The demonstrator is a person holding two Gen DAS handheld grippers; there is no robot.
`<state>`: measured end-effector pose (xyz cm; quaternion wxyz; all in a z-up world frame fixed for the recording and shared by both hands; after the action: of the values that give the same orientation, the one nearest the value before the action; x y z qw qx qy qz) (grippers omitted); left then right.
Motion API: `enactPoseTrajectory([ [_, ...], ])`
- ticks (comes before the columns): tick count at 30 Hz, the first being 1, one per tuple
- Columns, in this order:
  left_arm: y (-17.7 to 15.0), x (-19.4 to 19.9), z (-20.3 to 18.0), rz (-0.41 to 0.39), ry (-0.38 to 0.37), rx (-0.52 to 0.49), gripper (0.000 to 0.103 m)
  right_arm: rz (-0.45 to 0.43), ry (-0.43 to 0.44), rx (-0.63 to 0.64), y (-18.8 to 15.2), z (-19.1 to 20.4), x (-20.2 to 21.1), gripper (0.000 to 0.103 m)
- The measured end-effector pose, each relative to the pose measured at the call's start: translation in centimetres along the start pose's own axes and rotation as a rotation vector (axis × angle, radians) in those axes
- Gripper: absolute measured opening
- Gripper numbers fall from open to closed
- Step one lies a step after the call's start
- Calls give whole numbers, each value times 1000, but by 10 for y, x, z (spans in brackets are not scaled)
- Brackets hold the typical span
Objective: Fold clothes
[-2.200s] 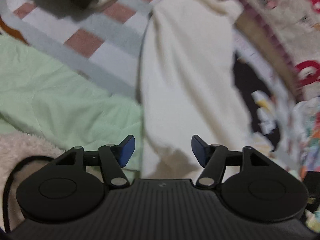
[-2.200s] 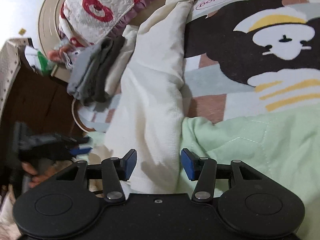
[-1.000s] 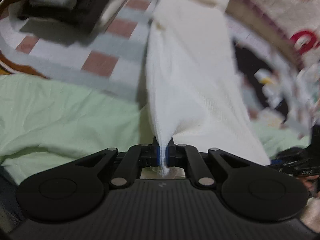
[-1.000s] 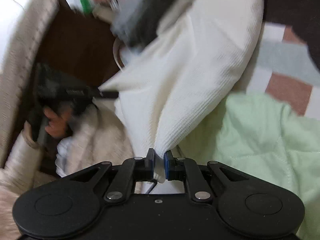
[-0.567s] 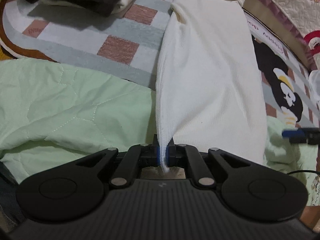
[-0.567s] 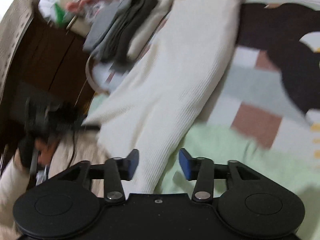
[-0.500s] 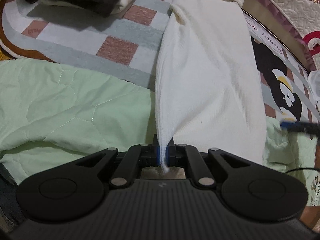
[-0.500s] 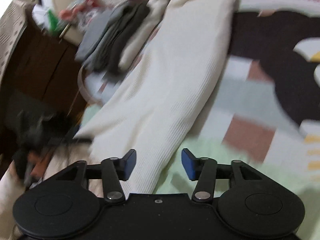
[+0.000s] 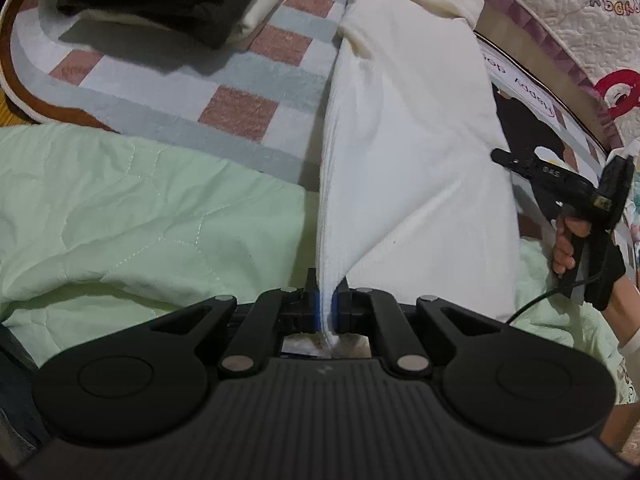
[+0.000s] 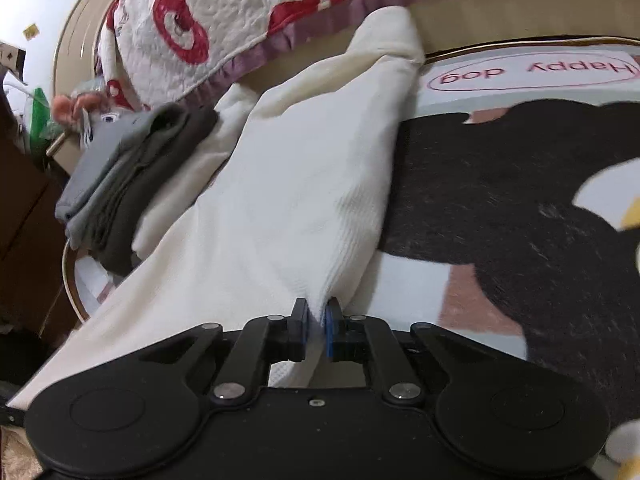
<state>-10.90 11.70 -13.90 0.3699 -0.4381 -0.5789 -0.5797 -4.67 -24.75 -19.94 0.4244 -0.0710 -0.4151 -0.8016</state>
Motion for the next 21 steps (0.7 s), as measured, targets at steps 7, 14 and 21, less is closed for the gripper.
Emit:
enactPoseTrajectory([
  [7,2,-2,0,7,-24,17,5,95,127,-187,-12,4,29,48],
  [14,12,11,-8,17,-141,60,5,365,391,-314,-71,46,76,53],
  [21,19,-4,-14,61,-203,75,5,573,501,-287,-123,84,52,71],
])
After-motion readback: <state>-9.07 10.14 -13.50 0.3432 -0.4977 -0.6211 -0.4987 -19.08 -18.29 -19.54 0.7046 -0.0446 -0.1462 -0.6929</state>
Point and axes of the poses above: each gripper's, at about its wrist camera, not at the fingertips, and x roughly against the way its jaws point, z to its left, y to its top, the point moved 8 cm from there along -x, roughly the way its jaws point, and after that the axes turned 14 degrees about y, right-handed, at the moved point
